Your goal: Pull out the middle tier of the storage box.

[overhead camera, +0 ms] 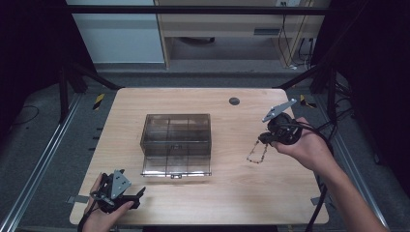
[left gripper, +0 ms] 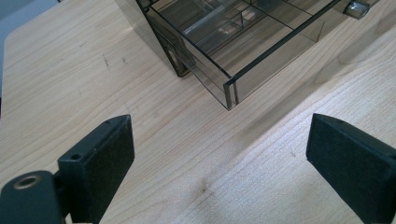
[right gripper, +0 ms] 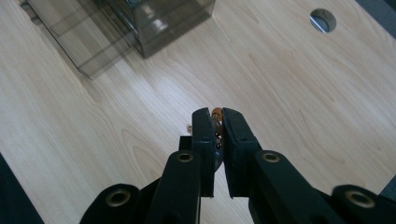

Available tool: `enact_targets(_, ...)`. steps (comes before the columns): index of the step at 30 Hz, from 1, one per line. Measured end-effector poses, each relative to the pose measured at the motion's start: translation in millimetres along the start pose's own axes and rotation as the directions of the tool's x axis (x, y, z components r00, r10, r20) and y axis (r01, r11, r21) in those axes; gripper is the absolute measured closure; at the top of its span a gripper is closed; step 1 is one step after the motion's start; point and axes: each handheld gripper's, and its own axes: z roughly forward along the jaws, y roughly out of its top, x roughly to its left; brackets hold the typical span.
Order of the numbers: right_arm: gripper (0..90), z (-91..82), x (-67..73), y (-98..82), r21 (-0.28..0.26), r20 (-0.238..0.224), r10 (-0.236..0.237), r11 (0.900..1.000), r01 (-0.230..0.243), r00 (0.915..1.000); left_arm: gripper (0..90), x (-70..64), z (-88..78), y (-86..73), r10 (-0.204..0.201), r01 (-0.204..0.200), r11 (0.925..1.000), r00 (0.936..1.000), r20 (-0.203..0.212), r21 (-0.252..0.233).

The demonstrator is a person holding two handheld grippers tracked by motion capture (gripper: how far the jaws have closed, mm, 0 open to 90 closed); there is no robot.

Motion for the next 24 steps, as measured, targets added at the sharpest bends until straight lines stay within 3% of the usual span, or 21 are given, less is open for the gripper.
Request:
enact_targets(19,84.6,-9.2,26.8,39.1,-0.084,-0.032,-0.066,0.994,0.064,0.9973,7.7,0.6,0.3,0.0,0.004,-0.004,0.9998,1.0,-0.005,-0.018)
enact_targets(24,84.6,-11.6,32.9,48.3,-0.1,-0.044,-0.083,0.992,0.078,0.9956,7.7,1.4,0.7,-1.1,-0.008,0.008,1.0,1.0,-0.002,0.0)
